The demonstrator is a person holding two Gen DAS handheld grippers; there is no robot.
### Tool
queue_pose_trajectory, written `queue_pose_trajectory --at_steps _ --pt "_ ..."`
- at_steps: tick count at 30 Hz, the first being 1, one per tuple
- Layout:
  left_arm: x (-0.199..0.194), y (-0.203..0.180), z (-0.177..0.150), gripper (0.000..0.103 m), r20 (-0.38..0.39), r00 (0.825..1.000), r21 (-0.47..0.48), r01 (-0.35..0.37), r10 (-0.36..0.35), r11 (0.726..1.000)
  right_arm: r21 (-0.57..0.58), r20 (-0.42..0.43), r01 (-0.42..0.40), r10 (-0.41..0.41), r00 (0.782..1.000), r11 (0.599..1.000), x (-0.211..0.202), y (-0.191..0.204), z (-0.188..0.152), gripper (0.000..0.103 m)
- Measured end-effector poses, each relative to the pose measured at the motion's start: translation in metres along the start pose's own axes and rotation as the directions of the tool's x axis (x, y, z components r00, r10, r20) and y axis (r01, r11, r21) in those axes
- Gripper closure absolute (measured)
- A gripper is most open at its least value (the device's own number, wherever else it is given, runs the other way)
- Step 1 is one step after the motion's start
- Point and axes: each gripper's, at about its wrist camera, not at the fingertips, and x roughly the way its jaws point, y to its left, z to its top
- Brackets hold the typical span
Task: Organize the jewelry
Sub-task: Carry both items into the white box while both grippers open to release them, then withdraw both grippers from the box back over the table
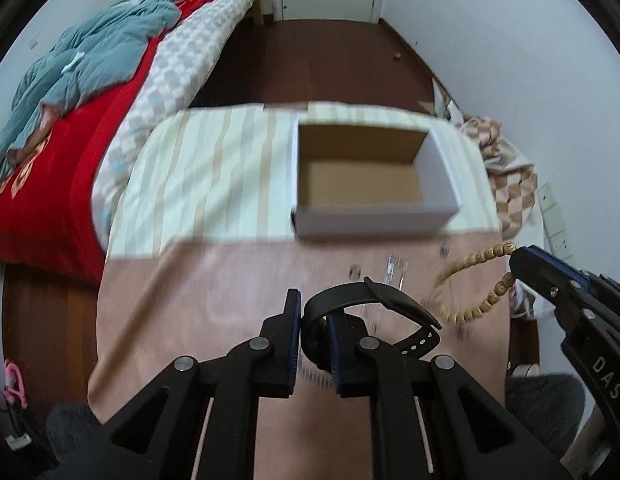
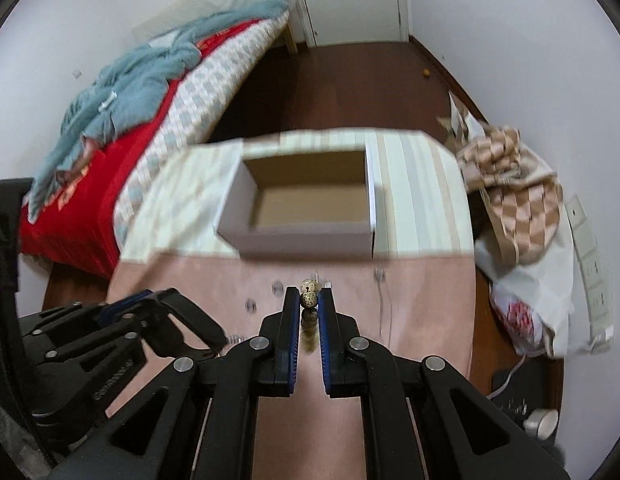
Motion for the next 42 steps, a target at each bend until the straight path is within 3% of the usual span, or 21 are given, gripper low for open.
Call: queue_pose_trajectory --at_steps 8,17,20,21,22,23,26,28,30,32,33,42 --pt "0.047 0.008 0.082 0.094 -0.01 1.0 -0.004 -0.01 0.01 1.0 -0.045 0.006 0.015 -0.015 1.0 0.999 0.049 -0.005 0.086 0.094" --pt "0.113 0.008 0.131 0.086 -0.101 0.994 -0.001 0.035 -0.035 0.999 -0.025 -0.122 -0.053 0.05 0.991 0.998 0.136 -0.027 0.122 0.093" --pt "0.114 0.006 0.137 0.073 -0.097 0.995 -0.002 0.034 -0.034 0.999 -0.014 -0.17 -0.073 0.07 0.983 0.997 0.15 -0.036 0.121 0.093" --pt "0.114 0.006 0.138 0.058 -0.095 0.995 -0.001 0.033 -0.033 0.999 -0.013 -0.176 -0.068 0.064 0.982 0.998 0.151 -0.037 0.121 0.092" --pt "0.112 0.006 0.138 0.038 -0.09 0.995 -0.004 0.034 -0.034 0.999 -0.013 -0.18 -0.058 0.055 0.982 0.998 0.151 -0.039 0.119 0.088" --pt "0.11 0.006 0.139 0.031 -0.081 0.996 -0.006 0.031 -0.031 1.0 -0.013 -0.179 -0.057 0.054 0.982 0.998 0.149 -0.041 0.117 0.08" --pt "0.104 0.005 0.14 0.026 -0.06 0.998 0.007 0.01 -0.009 1.0 -0.014 -0.173 -0.034 0.031 0.984 0.999 0.142 -0.045 0.111 0.057" --pt "0.099 0.008 0.137 0.009 -0.046 0.999 0.004 -0.003 0.003 1.0 -0.019 -0.168 0.005 -0.008 0.986 1.0 0.137 -0.047 0.105 0.049" --pt "0.094 0.012 0.133 0.002 -0.021 0.999 0.001 -0.029 0.029 1.0 -0.041 -0.16 0.06 -0.066 0.985 0.997 0.133 -0.046 0.097 0.039" --pt "0.088 0.015 0.126 0.001 0.003 0.999 -0.005 -0.05 0.05 0.999 -0.052 -0.16 0.113 -0.12 0.98 0.992 0.131 -0.045 0.086 0.013" --pt "0.085 0.018 0.121 0.001 0.016 0.998 -0.01 -0.062 0.062 0.998 -0.049 -0.162 0.117 -0.123 0.979 0.992 0.131 -0.045 0.083 0.009" --pt "0.073 0.026 0.088 0.001 0.06 0.988 -0.013 -0.144 0.145 0.989 -0.031 -0.154 0.191 -0.194 0.969 0.981 0.129 -0.038 0.056 0.002"
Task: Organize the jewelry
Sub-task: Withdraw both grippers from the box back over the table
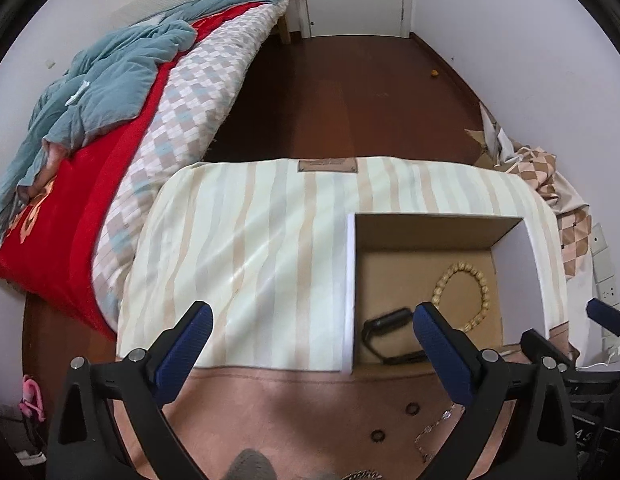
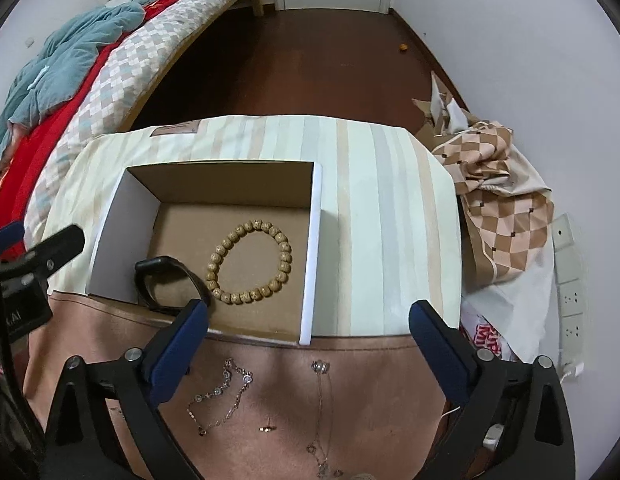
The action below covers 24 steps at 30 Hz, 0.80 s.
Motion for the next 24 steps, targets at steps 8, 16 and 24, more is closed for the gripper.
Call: queue_pose_trajectory --at_steps 8,16,24 --pt "-0.029 0.005 -0.015 0.001 0.036 0.999 -0.016 -0.018 0.018 1.0 0.01 0.041 0.019 -0.02 0.999 1.0 -0.031 0.004 -0.01 0.001" --pt "-0.079 0.015 -0.035 0.001 0.11 0.994 -0.038 -0.017 0.021 0.999 0.033 0.124 0.052 -0.056 0.991 0.998 -0.084 0.006 -0.025 0.001" --pt "-0.127 0.023 -0.059 0.001 0.165 0.986 -0.039 -0.002 0.008 0.999 0.038 0.215 0.063 -0.069 0.974 0.997 -0.147 0.014 -0.051 0.001"
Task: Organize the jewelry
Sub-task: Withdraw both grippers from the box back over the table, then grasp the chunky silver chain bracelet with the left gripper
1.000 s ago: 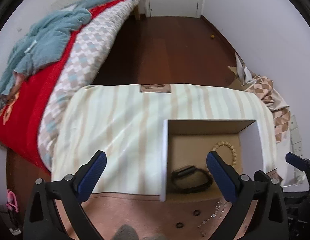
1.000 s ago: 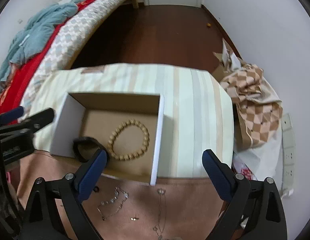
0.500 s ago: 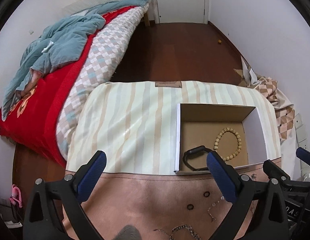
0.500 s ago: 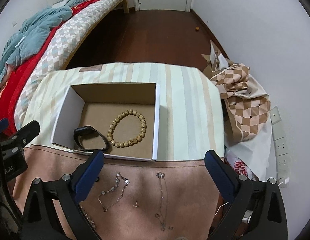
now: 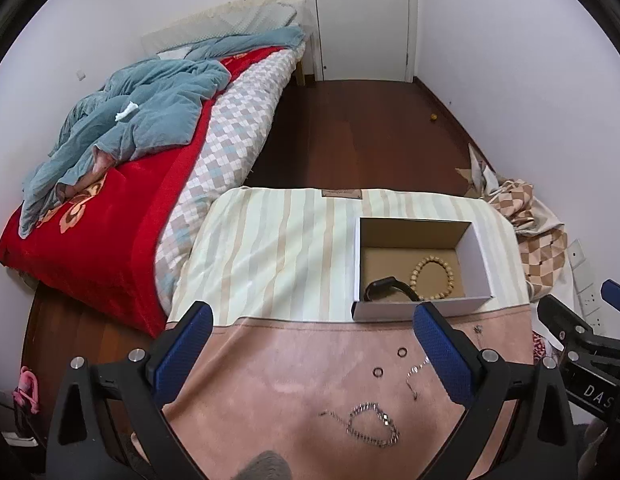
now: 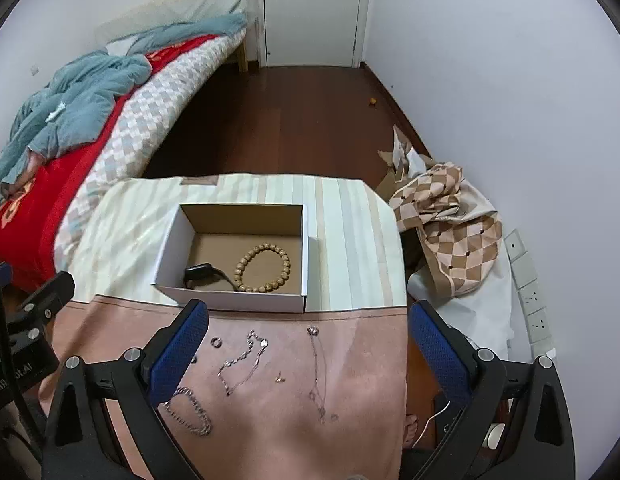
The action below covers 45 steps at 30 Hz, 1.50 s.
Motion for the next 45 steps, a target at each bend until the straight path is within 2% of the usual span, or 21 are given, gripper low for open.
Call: queue_pose_trajectory --at_steps 5,11,14,19,22,24,29,32,33,38,39,41,43,44,45 --pt "-0.029 0.005 -0.011 0.001 0.031 0.999 -0.005 0.009 -0.009 1.0 0.0 0.041 -0.006 0.006 0.999 1.0 -0.035 0.005 -0.013 0.001" --pt "-0.046 0.015 -0.029 0.001 0.043 0.999 -0.03 0.015 -0.014 0.999 0.045 0.032 -0.057 0.055 0.998 0.997 -0.055 0.003 -0.037 0.001" --pt "-0.036 0.019 -0.046 0.001 0.013 1.0 -0.043 0.006 -0.005 0.999 0.059 0.006 -0.047 0.047 0.999 0.997 -0.048 0.001 -0.054 0.001" --pt "0.006 0.02 -0.086 0.001 -0.107 0.994 -0.046 -0.015 0.01 0.999 0.121 -0.106 -0.032 0.045 0.993 0.992 -0.006 -0.017 -0.097 0.001" --pt "0.038 0.02 -0.114 0.001 -0.203 0.979 -0.065 -0.02 0.007 0.998 0.169 -0.175 -0.015 0.045 0.984 0.985 0.021 -0.032 -0.125 0.001" --pt "0.058 0.018 -0.128 0.002 -0.267 0.964 -0.088 -0.003 -0.02 0.996 0.192 -0.211 -0.003 0.045 0.976 0.981 0.035 -0.04 -0.141 0.002" --pt "0.11 0.005 -0.151 0.003 -0.397 0.916 -0.102 0.028 -0.067 0.994 0.221 -0.259 0.029 0.03 0.965 0.975 0.06 -0.056 -0.167 0.002" --pt "0.128 -0.006 -0.156 0.014 -0.424 0.902 -0.097 0.046 -0.083 0.994 0.233 -0.266 0.047 0.017 0.964 0.971 0.065 -0.065 -0.171 0.002" --pt "0.131 -0.009 -0.156 0.015 -0.422 0.903 -0.09 0.047 -0.081 0.995 0.236 -0.268 0.052 0.014 0.963 0.97 0.066 -0.067 -0.17 0.002" --pt "0.131 -0.028 -0.154 0.017 -0.333 0.94 -0.012 0.082 -0.081 0.997 0.232 -0.271 0.063 0.002 0.962 0.971 0.072 -0.07 -0.17 0.002" --pt "0.13 -0.029 -0.154 0.02 -0.322 0.943 -0.001 0.091 -0.086 0.996 0.233 -0.273 0.062 0.004 0.962 0.971 0.074 -0.071 -0.169 0.002" --pt "0.126 -0.034 -0.152 0.04 -0.297 0.95 0.03 0.113 -0.099 0.993 0.237 -0.278 0.059 0.01 0.96 0.97 0.078 -0.073 -0.169 0.002" --pt "0.119 -0.039 -0.15 0.089 -0.283 0.952 0.064 0.139 -0.116 0.988 0.245 -0.285 0.054 0.019 0.958 0.968 0.083 -0.074 -0.169 0.002" --pt "0.118 -0.04 -0.15 0.096 -0.289 0.949 0.069 0.15 -0.124 0.986 0.249 -0.287 0.046 0.028 0.957 0.967 0.087 -0.074 -0.169 0.002" --pt "0.118 -0.04 -0.15 0.097 -0.293 0.946 0.064 0.162 -0.137 0.985 0.249 -0.285 0.041 0.032 0.958 0.968 0.089 -0.073 -0.168 0.002"
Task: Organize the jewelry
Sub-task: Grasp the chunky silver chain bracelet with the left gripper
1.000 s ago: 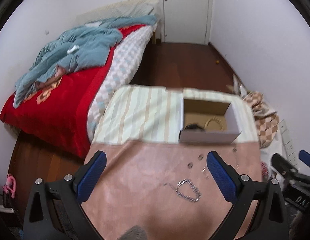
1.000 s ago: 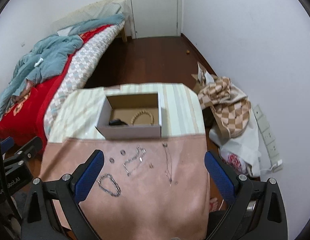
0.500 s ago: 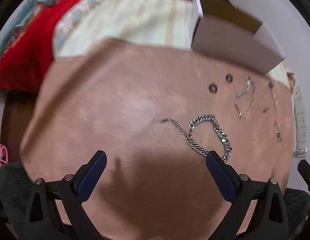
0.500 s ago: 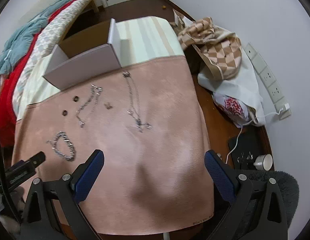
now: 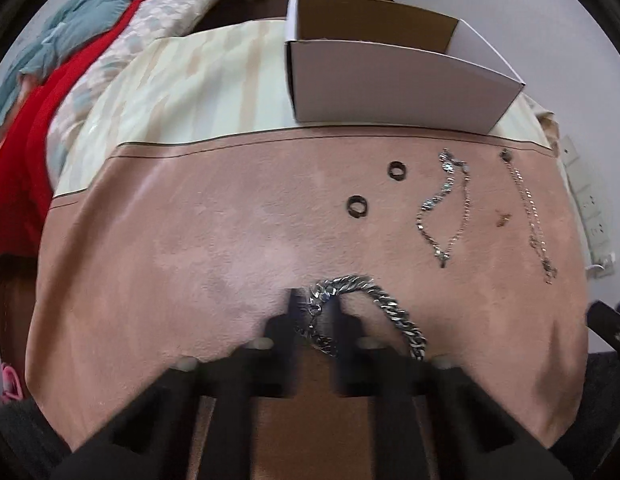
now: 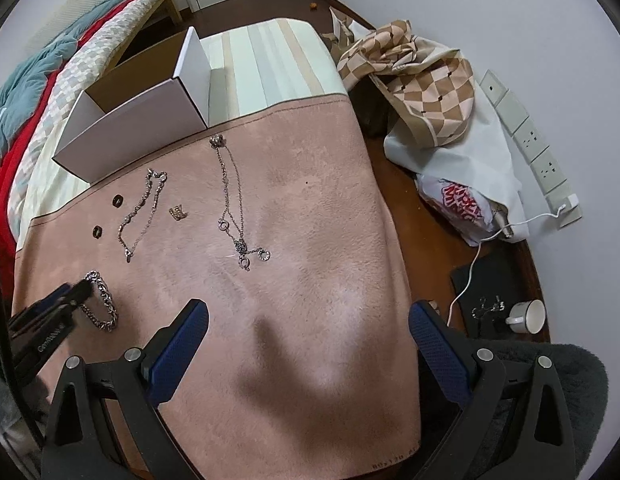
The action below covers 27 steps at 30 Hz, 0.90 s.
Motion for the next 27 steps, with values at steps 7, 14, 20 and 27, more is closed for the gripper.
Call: queue_pose_trajectory --at_steps 7,14,20,27 --pt "-0.004 0.017 0.003 0.097 0.002 0.999 -0.042 0.048 -0.047 0.998 -0.06 -0.005 -0.06 0.06 0.998 0.996 0.02 0.02 0.003 0.024" --pt "-0.029 0.029 0.017 0.097 0.062 0.994 -0.089 0.095 -0.09 0.991 -0.122 0.037 -0.176 0.181 0.983 0.977 0.026 0.059 0.015 0.039" --pt "-0.034 0.036 0.03 0.098 0.087 0.994 -0.093 0.078 -0.07 0.993 -0.169 0.069 -0.179 0.193 0.979 0.969 0.04 0.084 0.029 0.054" --pt "-0.025 0.043 0.034 0.098 0.076 0.995 -0.1 0.079 -0.072 0.992 -0.241 0.122 -0.136 0.169 0.978 0.961 0.048 0.098 0.03 0.094"
